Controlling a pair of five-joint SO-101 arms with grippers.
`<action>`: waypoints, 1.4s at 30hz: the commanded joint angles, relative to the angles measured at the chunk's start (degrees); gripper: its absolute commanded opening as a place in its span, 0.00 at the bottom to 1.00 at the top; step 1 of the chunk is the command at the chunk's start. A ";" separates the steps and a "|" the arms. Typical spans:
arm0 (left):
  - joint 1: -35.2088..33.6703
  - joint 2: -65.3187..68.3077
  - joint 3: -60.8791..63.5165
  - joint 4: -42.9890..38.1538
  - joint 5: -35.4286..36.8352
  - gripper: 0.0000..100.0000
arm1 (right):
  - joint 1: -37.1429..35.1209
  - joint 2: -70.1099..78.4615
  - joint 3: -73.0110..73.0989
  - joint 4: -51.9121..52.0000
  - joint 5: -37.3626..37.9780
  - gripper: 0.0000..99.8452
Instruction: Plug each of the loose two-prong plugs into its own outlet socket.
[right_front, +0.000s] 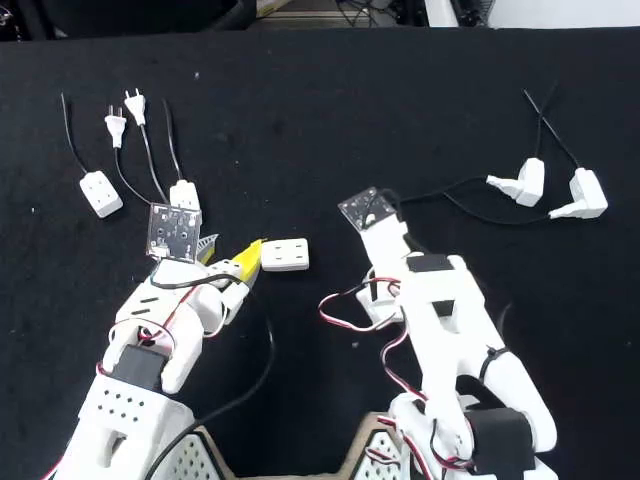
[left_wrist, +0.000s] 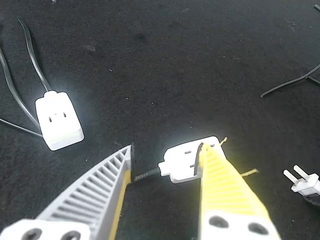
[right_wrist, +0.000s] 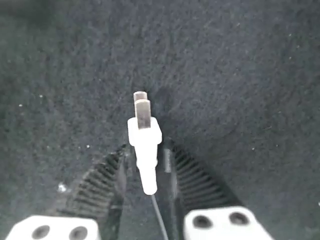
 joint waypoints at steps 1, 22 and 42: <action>0.40 -0.88 -0.22 -0.18 -0.53 0.22 | 0.35 -0.75 -2.95 0.44 0.53 0.08; 0.40 -0.88 -0.22 -0.09 -0.53 0.22 | -6.86 0.22 -2.51 0.53 0.53 0.06; 0.40 -0.88 -0.22 -0.18 -0.53 0.22 | -8.62 -8.75 -9.19 11.52 0.00 0.01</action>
